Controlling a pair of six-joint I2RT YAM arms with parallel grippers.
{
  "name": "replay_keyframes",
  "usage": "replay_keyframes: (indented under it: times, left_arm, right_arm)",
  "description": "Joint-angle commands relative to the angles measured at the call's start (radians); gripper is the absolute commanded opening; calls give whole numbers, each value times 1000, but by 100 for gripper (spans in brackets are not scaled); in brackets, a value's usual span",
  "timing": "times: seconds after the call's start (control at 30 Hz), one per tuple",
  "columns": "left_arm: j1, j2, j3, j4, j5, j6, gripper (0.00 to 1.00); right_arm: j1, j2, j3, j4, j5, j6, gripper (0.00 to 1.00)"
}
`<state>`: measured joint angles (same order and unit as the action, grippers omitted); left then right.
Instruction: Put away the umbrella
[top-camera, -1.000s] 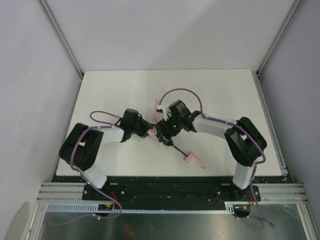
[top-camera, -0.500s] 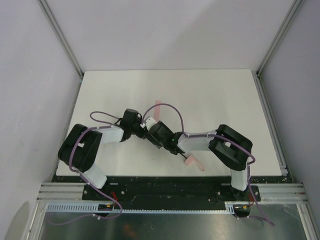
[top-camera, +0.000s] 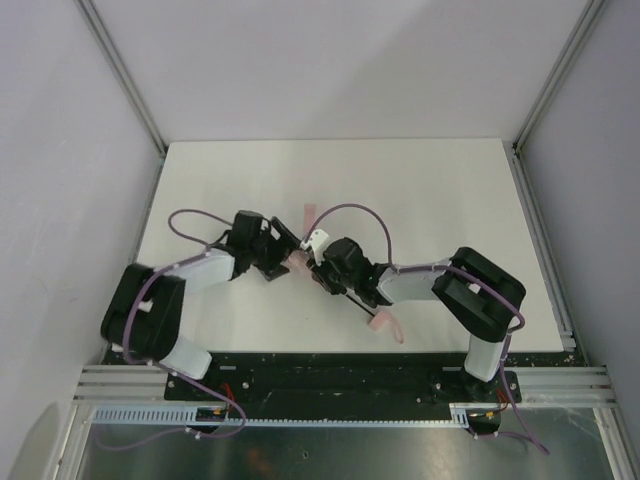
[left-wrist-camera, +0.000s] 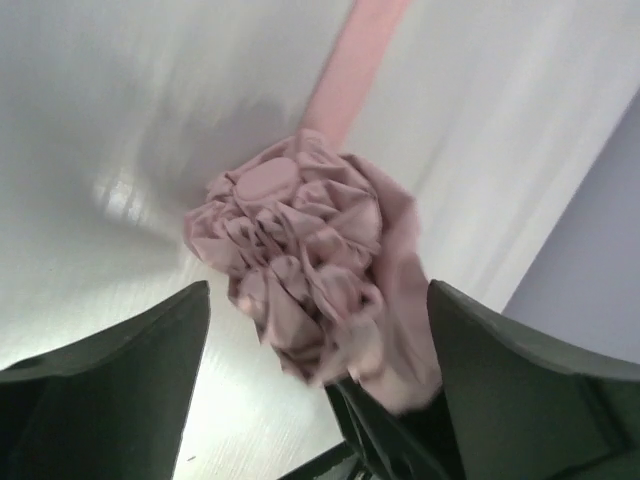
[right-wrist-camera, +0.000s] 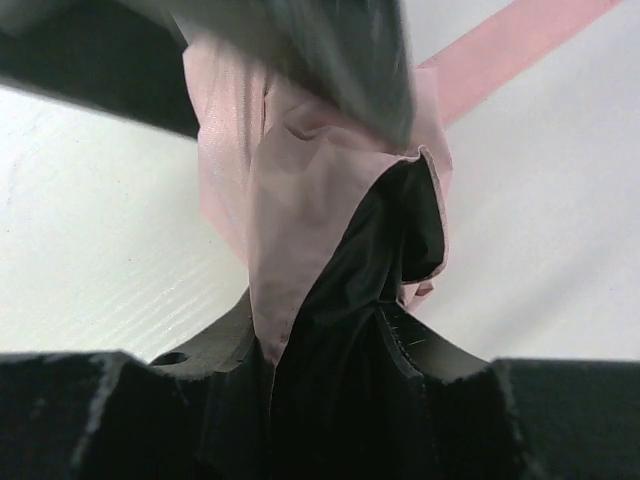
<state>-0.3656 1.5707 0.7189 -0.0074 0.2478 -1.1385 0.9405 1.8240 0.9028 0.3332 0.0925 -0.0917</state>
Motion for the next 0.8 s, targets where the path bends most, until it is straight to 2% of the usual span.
replay_keyframes:
  times: [0.0, 0.17, 0.27, 0.37, 0.5, 0.63, 0.77]
  left_arm:
    - [79, -215, -12, -61, 72, 210, 96]
    - [196, -368, -104, -101, 145, 210, 97]
    - [260, -370, -127, -103, 205, 192, 93]
    - [285, -276, -73, -103, 274, 207, 83]
    - [278, -83, 24, -104, 352, 195, 87]
    - [216, 25, 18, -100, 353, 138, 92]
    - [157, 108, -26, -38, 412, 35, 97]
  right_arm:
    - [-20, 19, -81, -89, -150, -24, 0]
    - [-71, -34, -86, -105, -239, -6, 0]
    - [-94, -86, -94, -98, -303, -3, 0]
    - [-105, -131, -97, -104, -354, -28, 0]
    - [-131, -167, -99, -113, -412, -33, 0]
    - [-165, -196, -99, -85, -436, 15, 0]
    - [-189, -233, -100, -67, -455, 32, 0]
